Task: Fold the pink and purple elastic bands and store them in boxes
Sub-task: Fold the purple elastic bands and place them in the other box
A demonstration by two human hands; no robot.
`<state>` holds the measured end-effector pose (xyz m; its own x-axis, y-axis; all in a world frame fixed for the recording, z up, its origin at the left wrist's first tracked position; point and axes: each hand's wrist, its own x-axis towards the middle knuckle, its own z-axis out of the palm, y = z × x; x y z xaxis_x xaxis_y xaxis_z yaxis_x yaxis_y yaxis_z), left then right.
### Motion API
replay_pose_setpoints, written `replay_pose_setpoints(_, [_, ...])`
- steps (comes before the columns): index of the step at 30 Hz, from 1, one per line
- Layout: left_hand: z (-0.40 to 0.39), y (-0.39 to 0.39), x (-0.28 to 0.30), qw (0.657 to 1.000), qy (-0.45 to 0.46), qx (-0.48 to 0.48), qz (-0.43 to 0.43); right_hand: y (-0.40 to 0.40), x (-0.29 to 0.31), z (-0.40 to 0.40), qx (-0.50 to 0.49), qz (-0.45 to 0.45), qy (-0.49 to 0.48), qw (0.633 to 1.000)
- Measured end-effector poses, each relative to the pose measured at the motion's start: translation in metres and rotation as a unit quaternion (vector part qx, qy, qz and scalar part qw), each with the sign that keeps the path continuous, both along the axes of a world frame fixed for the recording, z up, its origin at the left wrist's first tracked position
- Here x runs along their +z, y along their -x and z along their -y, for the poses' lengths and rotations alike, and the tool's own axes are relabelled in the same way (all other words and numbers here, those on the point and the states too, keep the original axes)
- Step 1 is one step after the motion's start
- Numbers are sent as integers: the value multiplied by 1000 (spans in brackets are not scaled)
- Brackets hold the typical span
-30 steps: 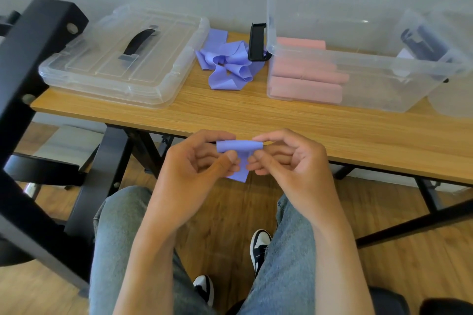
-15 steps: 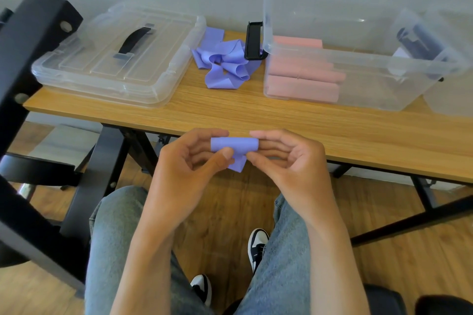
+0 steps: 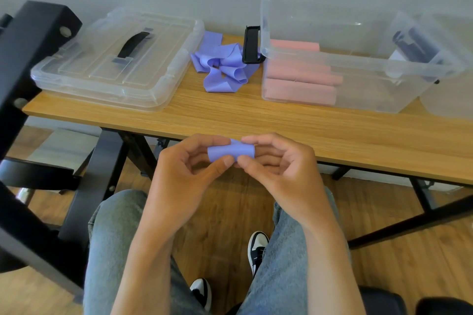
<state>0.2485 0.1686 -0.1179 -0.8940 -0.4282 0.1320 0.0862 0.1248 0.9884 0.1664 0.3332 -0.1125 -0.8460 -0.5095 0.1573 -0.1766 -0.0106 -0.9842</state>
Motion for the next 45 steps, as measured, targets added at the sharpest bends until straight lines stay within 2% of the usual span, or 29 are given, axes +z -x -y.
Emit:
replay_pose_setpoints(7, [0, -2, 0, 998, -1, -27, 48, 2, -1, -2, -14, -34, -3, 999])
replay_pose_setpoints(17, [-1, 1, -1, 993, 93, -14, 66, 2, 0, -5, -1, -40, -53, 998])
replay_pose_setpoints(21, [-3, 6, 0, 990, 132, -12, 50, 4, 1, -6, -37, -130, -92, 986])
replay_pose_setpoints(24, [-2, 12, 1, 971, 233, 2, 45, 7, 3, -7, -49, -208, -120, 969])
replay_pose_setpoints(26, [-1, 15, 4, 958, 283, 2, 44, 10, 6, -9, -51, -228, -141, 962])
replay_pose_setpoints(31, [-4, 23, 22, 973, 216, -84, 24, 18, 14, -14, -13, -179, -142, 973])
replay_pose_setpoints(35, [-6, 34, 31, 976, 180, -125, 16, 27, 19, -20, -32, -115, -65, 991])
replay_pose_setpoints(37, [-8, 40, 36, 981, 127, -148, 8, 34, 23, -23, -40, -108, -39, 993])
replay_pose_setpoints(42, [-15, 59, 44, 989, 42, -139, -12, 53, 38, -33, -59, -119, -26, 991])
replay_pose_setpoints(45, [-17, 75, 51, 991, 35, -124, -25, 63, 51, -38, -54, -132, -39, 989])
